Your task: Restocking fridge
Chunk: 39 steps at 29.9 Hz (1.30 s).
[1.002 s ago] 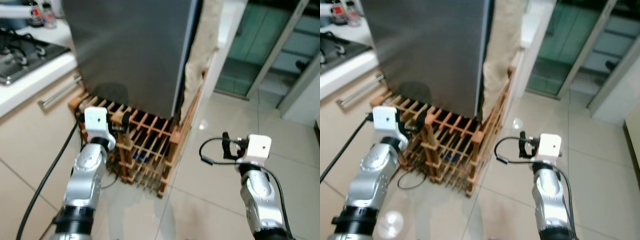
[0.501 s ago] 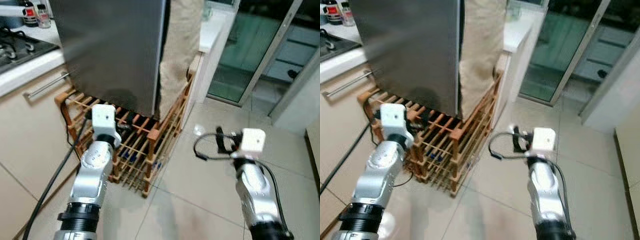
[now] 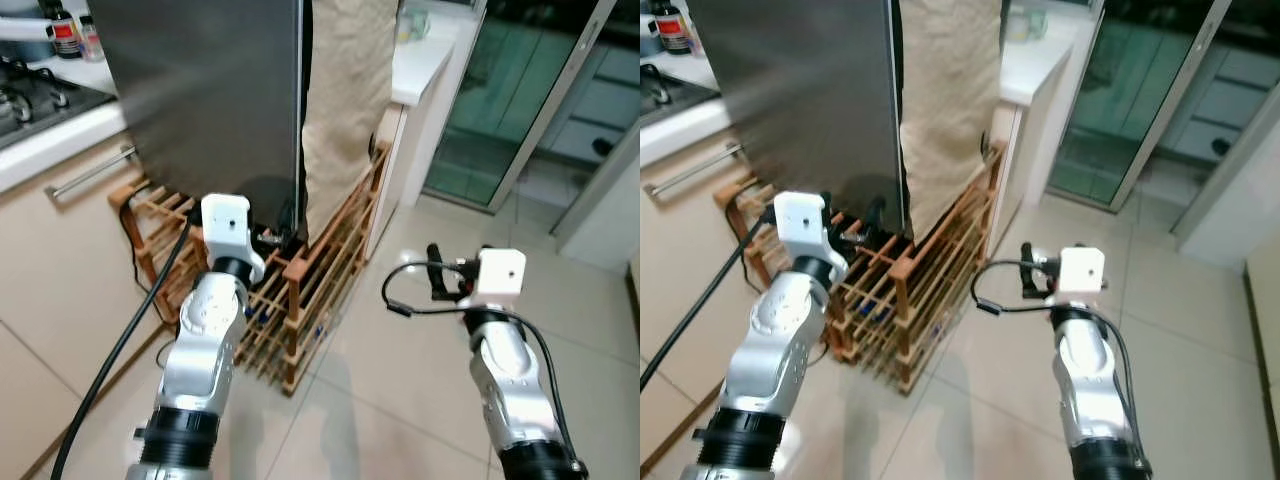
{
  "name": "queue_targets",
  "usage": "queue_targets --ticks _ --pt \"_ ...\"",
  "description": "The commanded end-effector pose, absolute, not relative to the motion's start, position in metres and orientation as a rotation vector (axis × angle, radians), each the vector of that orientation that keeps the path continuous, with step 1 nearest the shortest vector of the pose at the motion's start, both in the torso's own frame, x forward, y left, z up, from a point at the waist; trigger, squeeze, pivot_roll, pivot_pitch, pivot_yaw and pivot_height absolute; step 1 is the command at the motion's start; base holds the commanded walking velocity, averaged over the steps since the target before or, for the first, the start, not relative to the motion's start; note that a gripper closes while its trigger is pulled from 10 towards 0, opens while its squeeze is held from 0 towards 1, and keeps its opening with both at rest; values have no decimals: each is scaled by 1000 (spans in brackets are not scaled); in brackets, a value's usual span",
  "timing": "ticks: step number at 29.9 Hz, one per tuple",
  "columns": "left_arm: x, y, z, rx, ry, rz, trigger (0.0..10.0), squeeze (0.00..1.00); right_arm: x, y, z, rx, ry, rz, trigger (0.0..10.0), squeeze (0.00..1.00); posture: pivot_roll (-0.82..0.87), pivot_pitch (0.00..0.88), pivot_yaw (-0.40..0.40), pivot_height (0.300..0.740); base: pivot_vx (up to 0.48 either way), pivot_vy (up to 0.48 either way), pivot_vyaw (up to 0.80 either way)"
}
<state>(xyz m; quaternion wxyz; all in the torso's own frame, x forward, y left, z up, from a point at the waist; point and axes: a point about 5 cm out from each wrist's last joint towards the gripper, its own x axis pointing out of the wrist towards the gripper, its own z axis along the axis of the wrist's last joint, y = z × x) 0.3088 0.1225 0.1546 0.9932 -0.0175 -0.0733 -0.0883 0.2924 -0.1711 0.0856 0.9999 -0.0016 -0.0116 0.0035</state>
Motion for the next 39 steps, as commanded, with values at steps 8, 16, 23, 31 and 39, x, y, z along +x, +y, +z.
queue_targets --ticks 8,16,23,31,39 --pt "315 129 170 -34 -186 -162 10000 0 296 -179 91 -13 -36 -17 10000 12 -27 0 -44 740 480 0 0" --pt "319 132 190 -80 -250 -130 10000 0 299 -178 91 -15 -37 -7 10000 16 -25 0 -49 740 102 0 0" --pt "321 126 209 -73 -287 -173 10000 0 299 -176 90 -15 -31 0 10000 12 -27 0 -51 740 0 0 0" --pt "331 83 189 -63 -102 -378 10000 0 300 -178 85 7 -1 -12 10000 12 -22 0 -57 740 0 0 0" --pt "368 86 183 -5 -78 -209 10000 0 301 -172 84 15 8 7 10000 12 -38 0 -57 740 0 0 0"
